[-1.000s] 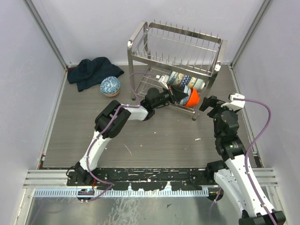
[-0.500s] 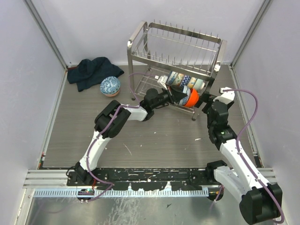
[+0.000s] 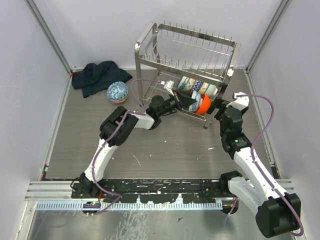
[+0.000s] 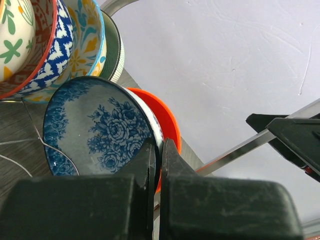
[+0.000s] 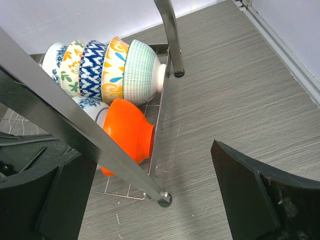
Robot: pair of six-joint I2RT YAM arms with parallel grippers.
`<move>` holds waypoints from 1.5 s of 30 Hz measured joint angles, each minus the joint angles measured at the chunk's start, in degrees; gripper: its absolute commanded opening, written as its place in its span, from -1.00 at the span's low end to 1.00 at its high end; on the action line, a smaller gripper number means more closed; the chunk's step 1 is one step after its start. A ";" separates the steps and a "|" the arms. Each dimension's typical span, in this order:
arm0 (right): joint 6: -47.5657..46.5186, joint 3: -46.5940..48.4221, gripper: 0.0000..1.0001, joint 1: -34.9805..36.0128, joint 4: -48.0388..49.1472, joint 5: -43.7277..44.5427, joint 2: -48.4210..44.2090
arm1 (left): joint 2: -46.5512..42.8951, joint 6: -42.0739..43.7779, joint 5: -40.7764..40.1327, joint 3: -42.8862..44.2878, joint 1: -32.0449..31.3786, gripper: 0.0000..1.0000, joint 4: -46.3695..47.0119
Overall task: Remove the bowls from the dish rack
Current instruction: Pick up the bowl from the dish rack.
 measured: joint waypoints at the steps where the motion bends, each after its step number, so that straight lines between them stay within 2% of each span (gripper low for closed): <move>1: 0.00 0.00 1.00 0.00 0.09 -0.20 0.02 | 0.04 -0.33 0.28 -0.02 0.13 -1.00 0.24; 12: 0.00 0.00 1.00 0.04 0.11 -0.31 0.09 | 2.80 -3.69 2.71 0.87 1.01 -1.00 5.55; 25: 0.02 0.00 1.00 -0.02 0.15 -0.39 0.13 | 3.04 -4.31 3.13 1.14 1.11 -1.00 5.68; 37: 0.02 0.00 1.00 -0.09 0.15 -0.50 0.13 | 2.82 -3.39 1.31 1.31 0.31 -1.00 3.91; 45: 0.02 0.00 1.00 -0.09 0.15 -0.50 0.13 | 0.35 -3.34 -1.99 1.29 -0.48 -1.00 -1.95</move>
